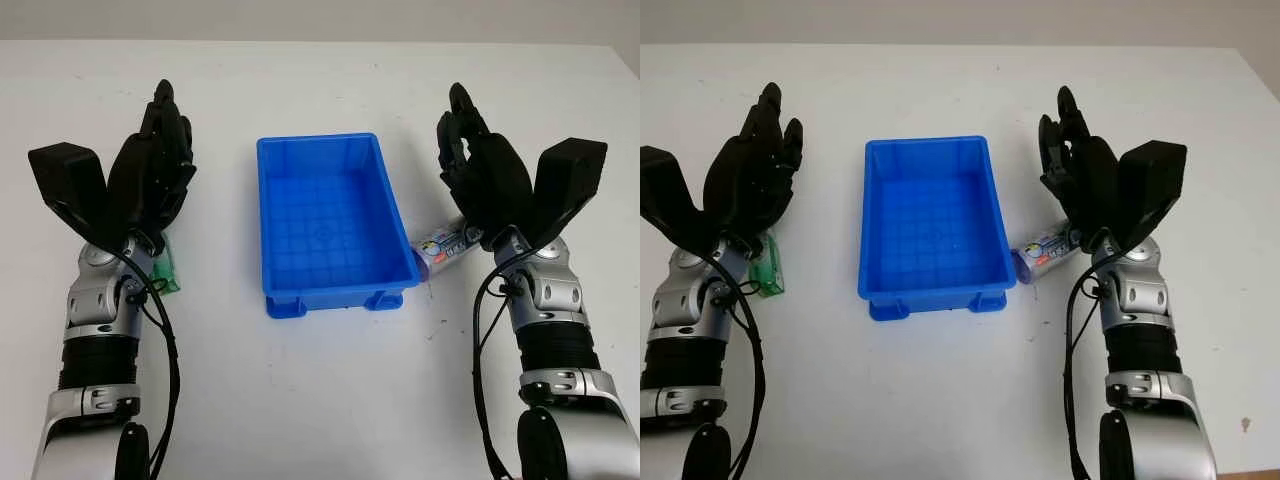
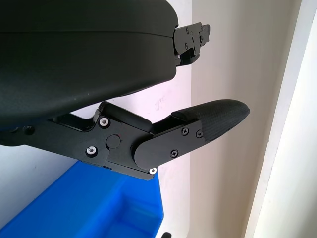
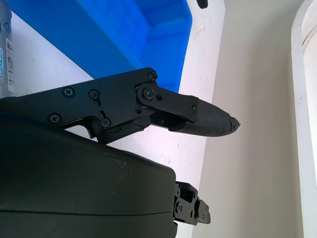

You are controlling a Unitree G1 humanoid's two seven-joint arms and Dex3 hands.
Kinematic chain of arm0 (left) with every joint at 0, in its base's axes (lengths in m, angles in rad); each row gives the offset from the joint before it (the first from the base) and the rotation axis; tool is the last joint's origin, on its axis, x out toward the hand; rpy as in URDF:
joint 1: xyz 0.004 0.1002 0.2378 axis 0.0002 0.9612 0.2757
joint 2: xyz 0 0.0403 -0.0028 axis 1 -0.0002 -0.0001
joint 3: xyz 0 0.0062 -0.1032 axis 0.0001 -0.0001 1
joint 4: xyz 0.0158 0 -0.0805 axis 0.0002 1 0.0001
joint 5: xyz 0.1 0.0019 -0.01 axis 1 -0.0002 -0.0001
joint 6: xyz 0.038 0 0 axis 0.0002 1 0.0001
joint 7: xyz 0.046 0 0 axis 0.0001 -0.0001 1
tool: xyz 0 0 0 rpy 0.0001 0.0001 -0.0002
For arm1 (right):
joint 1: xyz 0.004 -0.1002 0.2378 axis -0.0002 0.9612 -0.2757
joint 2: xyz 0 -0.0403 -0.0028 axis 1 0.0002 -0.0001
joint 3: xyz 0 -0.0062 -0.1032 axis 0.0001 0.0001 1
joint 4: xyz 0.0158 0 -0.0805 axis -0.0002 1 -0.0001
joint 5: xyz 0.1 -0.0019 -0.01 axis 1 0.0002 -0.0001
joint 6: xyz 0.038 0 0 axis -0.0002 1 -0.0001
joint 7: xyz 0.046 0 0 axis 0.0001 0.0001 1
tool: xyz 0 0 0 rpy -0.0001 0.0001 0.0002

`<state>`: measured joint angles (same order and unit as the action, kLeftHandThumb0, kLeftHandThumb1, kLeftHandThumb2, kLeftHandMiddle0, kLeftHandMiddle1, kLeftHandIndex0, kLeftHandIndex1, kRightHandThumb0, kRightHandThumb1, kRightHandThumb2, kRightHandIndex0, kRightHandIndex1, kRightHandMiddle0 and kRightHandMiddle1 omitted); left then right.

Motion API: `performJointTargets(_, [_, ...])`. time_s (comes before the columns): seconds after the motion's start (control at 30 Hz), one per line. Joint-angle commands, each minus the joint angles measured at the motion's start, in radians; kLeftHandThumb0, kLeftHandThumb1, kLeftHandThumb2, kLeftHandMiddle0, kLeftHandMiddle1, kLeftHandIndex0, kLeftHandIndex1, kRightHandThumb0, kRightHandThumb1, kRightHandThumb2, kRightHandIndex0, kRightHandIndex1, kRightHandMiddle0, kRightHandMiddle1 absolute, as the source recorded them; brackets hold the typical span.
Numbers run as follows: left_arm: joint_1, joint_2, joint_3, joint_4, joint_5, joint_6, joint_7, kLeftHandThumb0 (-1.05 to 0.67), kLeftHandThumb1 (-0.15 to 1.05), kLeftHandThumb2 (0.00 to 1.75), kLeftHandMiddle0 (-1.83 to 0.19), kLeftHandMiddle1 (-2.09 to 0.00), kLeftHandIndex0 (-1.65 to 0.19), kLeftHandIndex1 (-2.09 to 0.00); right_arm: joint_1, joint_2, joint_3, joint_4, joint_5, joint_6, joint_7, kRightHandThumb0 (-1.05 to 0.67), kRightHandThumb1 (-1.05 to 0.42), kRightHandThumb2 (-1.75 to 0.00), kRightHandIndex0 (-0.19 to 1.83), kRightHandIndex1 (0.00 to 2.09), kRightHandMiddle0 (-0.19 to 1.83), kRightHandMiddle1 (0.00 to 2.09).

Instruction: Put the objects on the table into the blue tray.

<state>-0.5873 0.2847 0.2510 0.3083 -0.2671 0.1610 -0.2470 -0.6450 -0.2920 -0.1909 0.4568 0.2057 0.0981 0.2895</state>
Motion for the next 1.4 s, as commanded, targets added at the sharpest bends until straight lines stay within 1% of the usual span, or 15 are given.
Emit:
performJointTargets(0.0, [0.014, 0.011, 0.006, -0.007, -0.001, -0.012, -0.004, -0.71, 1.05, 0.8, 0.19, 0.0, 0.19, 0.0, -0.003, -0.001, -0.002, -0.011, -0.001, -0.002, -0.003, -0.68, -1.05, -0.65, -0.19, 0.0, -0.19, 0.0])
performJointTargets(0.27, [0.008, 0.009, 0.004, -0.004, 0.004, -0.012, 0.004, -0.71, 1.05, 0.79, 0.19, 0.0, 0.19, 0.0, -0.009, -0.002, -0.009, -0.015, 0.014, 0.003, -0.001, -0.69, -1.05, -0.64, -0.19, 0.0, -0.19, 0.0])
performJointTargets(0.37, [0.007, 0.011, 0.001, 0.002, 0.011, -0.017, 0.006, -0.7, 1.05, 0.8, 0.19, 0.0, 0.19, 0.0, -0.008, -0.039, -0.014, -0.047, 0.025, -0.014, 0.047, -0.68, -1.05, -0.58, -0.19, 0.0, -0.19, 0.0])
performJointTargets(0.43, [0.008, 0.009, 0.001, 0.0, 0.014, -0.018, 0.01, -0.7, 1.05, 0.81, 0.19, 0.0, 0.19, 0.0, -0.012, -0.097, -0.005, -0.08, 0.003, -0.035, 0.098, -0.68, -1.05, -0.52, -0.15, 0.03, -0.15, 0.03])
performJointTargets(0.57, [0.01, 0.003, 0.004, -0.003, 0.005, -0.019, 0.008, -0.7, 1.05, 0.81, 0.19, 0.0, 0.19, 0.0, -0.001, -0.237, 0.025, -0.147, -0.088, -0.144, 0.195, -0.67, -1.05, -0.33, 0.18, 0.19, 0.17, 0.18])
performJointTargets(0.6, [0.011, 0.002, 0.005, -0.005, 0.003, -0.017, 0.008, -0.71, 1.05, 0.81, 0.19, 0.0, 0.19, 0.0, 0.006, -0.273, 0.029, -0.169, -0.098, -0.152, 0.229, -0.66, -1.05, -0.22, 0.26, 0.21, 0.24, 0.2])
performJointTargets(0.63, [0.011, 0.002, 0.005, -0.004, 0.001, -0.016, 0.006, -0.71, 1.05, 0.81, 0.19, 0.0, 0.19, 0.0, 0.018, -0.317, 0.038, -0.199, -0.129, -0.159, 0.249, -0.62, -1.02, -0.16, 0.28, 0.21, 0.26, 0.21])
performJointTargets(0.7, [0.009, -0.001, 0.007, -0.007, -0.004, -0.006, 0.009, -0.71, 1.05, 0.8, 0.19, 0.0, 0.19, 0.0, 0.049, -0.401, 0.058, -0.241, -0.229, -0.243, 0.257, -0.62, -0.94, -0.07, 0.36, 0.17, 0.36, 0.15])
performJointTargets(0.77, [0.003, -0.002, 0.007, -0.003, -0.01, -0.001, 0.007, -0.7, 1.05, 0.79, 0.19, 0.0, 0.19, 0.0, 0.084, -0.465, 0.074, -0.271, -0.312, -0.324, 0.258, -0.61, -0.87, -0.04, 0.41, 0.15, 0.43, 0.12])
performJointTargets(0.8, [-0.001, -0.002, 0.007, 0.001, -0.012, 0.001, 0.005, -0.7, 1.05, 0.79, 0.19, 0.0, 0.19, 0.0, 0.101, -0.489, 0.081, -0.284, -0.336, -0.353, 0.266, -0.55, -0.83, -0.03, 0.42, 0.13, 0.43, 0.1])
performJointTargets(0.9, [-0.013, -0.002, 0.004, 0.008, -0.016, 0.01, 0.003, -0.69, 1.05, 0.79, 0.19, 0.0, 0.19, 0.0, 0.158, -0.54, 0.111, -0.314, -0.441, -0.438, 0.25, -0.51, -0.79, -0.04, 0.41, 0.1, 0.44, 0.08])
performJointTargets(1.0, [-0.021, 0.001, -0.001, 0.013, -0.013, 0.011, -0.001, -0.7, 1.05, 0.77, 0.19, 0.0, 0.19, 0.0, 0.203, -0.563, 0.135, -0.324, -0.518, -0.505, 0.225, -0.49, -0.76, -0.04, 0.42, 0.09, 0.46, 0.08])
performJointTargets(1.1, [-0.023, 0.004, 0.002, 0.021, -0.019, 0.008, -0.013, -0.71, 1.05, 0.76, 0.19, 0.0, 0.19, 0.0, 0.227, -0.58, 0.165, -0.331, -0.587, -0.524, 0.221, -0.51, -0.79, -0.06, 0.41, 0.07, 0.44, 0.06])
performJointTargets(1.23, [-0.021, 0.007, 0.007, 0.026, -0.023, 0.003, -0.024, -0.71, 1.05, 0.76, 0.19, 0.0, 0.19, 0.0, 0.225, -0.575, 0.213, -0.383, -0.636, -0.41, 0.288, -0.5, -0.83, -0.07, 0.38, 0.05, 0.4, 0.04])
performJointTargets(1.37, [-0.013, 0.008, 0.008, 0.016, -0.019, 0.004, -0.02, -0.7, 1.05, 0.76, 0.19, 0.0, 0.19, 0.0, 0.215, -0.555, 0.261, -0.345, -0.679, -0.474, 0.236, -0.5, -0.81, -0.05, 0.41, 0.07, 0.43, 0.06])
